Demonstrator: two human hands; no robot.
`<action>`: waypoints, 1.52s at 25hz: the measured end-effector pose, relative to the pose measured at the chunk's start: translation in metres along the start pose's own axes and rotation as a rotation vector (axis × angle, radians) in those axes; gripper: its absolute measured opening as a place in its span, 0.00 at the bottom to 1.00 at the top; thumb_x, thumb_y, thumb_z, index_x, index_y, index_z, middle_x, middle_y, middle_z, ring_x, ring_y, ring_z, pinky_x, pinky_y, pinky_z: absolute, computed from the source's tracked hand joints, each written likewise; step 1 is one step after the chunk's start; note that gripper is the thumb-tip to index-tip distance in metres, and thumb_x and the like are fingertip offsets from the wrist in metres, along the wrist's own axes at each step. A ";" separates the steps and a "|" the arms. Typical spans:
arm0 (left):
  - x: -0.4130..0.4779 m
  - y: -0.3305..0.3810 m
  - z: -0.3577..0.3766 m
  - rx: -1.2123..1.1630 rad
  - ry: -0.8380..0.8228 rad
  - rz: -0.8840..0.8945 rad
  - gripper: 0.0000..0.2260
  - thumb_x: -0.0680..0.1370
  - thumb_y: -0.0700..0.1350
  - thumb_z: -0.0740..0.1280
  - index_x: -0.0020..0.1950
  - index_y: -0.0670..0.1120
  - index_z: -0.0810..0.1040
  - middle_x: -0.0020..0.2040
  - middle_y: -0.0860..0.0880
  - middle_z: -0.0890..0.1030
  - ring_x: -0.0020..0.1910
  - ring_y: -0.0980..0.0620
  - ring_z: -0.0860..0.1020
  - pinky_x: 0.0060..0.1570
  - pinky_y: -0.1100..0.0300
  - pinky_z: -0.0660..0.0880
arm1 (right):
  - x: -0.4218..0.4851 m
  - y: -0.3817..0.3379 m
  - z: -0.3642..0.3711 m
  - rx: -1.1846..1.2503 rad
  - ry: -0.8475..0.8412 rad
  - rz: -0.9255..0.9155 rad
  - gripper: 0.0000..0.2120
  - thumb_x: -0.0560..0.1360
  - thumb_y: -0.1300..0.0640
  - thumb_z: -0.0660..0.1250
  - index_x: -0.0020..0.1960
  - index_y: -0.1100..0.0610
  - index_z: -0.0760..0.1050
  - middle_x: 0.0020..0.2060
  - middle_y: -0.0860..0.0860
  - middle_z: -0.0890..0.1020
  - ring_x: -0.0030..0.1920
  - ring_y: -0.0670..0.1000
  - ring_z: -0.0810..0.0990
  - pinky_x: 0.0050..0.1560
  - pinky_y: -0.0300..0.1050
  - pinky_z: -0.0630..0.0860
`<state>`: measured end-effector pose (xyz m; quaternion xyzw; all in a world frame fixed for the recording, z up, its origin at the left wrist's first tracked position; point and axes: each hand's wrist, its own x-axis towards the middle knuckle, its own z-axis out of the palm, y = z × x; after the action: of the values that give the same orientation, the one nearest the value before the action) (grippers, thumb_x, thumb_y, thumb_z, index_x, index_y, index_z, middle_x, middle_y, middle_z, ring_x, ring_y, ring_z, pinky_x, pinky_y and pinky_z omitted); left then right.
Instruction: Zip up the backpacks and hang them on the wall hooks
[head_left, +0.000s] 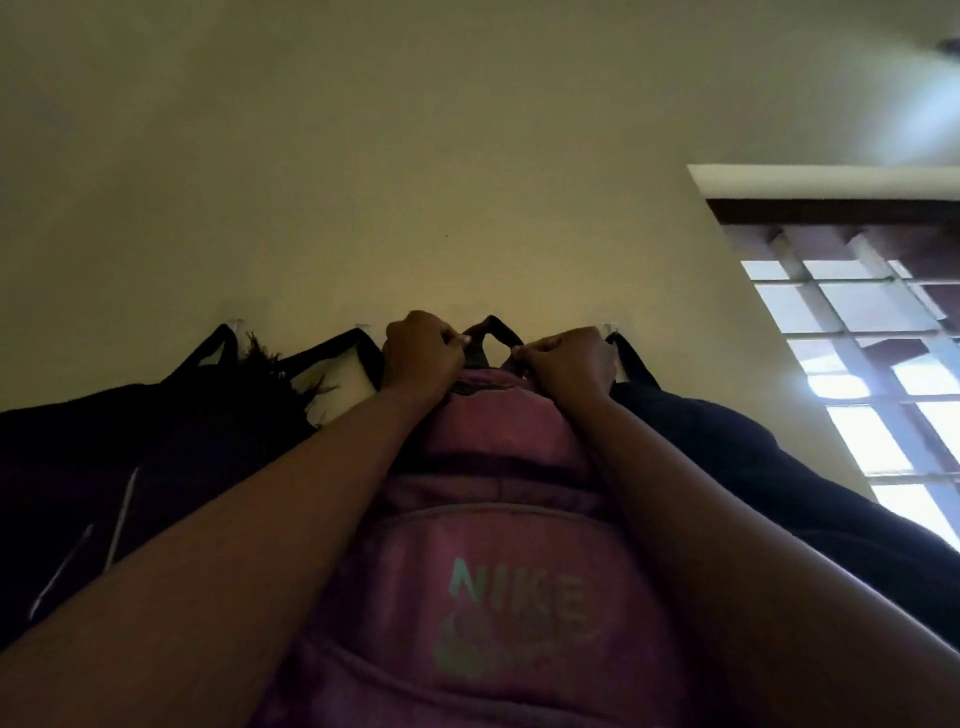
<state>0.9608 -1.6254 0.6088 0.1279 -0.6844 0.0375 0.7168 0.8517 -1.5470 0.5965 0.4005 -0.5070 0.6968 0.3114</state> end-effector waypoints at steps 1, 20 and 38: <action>0.007 -0.001 0.003 0.001 0.025 0.003 0.12 0.76 0.44 0.66 0.52 0.37 0.83 0.52 0.37 0.84 0.54 0.40 0.80 0.52 0.53 0.75 | 0.007 -0.002 0.004 0.006 0.006 -0.008 0.11 0.69 0.52 0.72 0.48 0.58 0.84 0.46 0.57 0.86 0.47 0.55 0.83 0.35 0.38 0.72; 0.026 -0.020 0.000 0.211 -0.224 -0.249 0.25 0.70 0.55 0.72 0.53 0.34 0.78 0.54 0.38 0.82 0.54 0.41 0.80 0.43 0.57 0.72 | 0.009 -0.006 0.021 0.003 -0.072 0.145 0.15 0.65 0.52 0.76 0.45 0.62 0.82 0.41 0.56 0.81 0.40 0.53 0.77 0.34 0.39 0.69; -0.159 0.089 -0.121 -0.285 -0.297 -0.300 0.27 0.76 0.61 0.59 0.69 0.46 0.71 0.68 0.48 0.72 0.68 0.50 0.69 0.68 0.58 0.64 | -0.175 -0.025 -0.145 0.219 -0.309 0.184 0.16 0.77 0.47 0.61 0.60 0.51 0.78 0.58 0.48 0.81 0.55 0.48 0.76 0.57 0.41 0.71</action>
<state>1.0479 -1.4916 0.4595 0.1296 -0.7538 -0.1854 0.6169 0.9227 -1.4060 0.4315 0.4861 -0.5045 0.7035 0.1195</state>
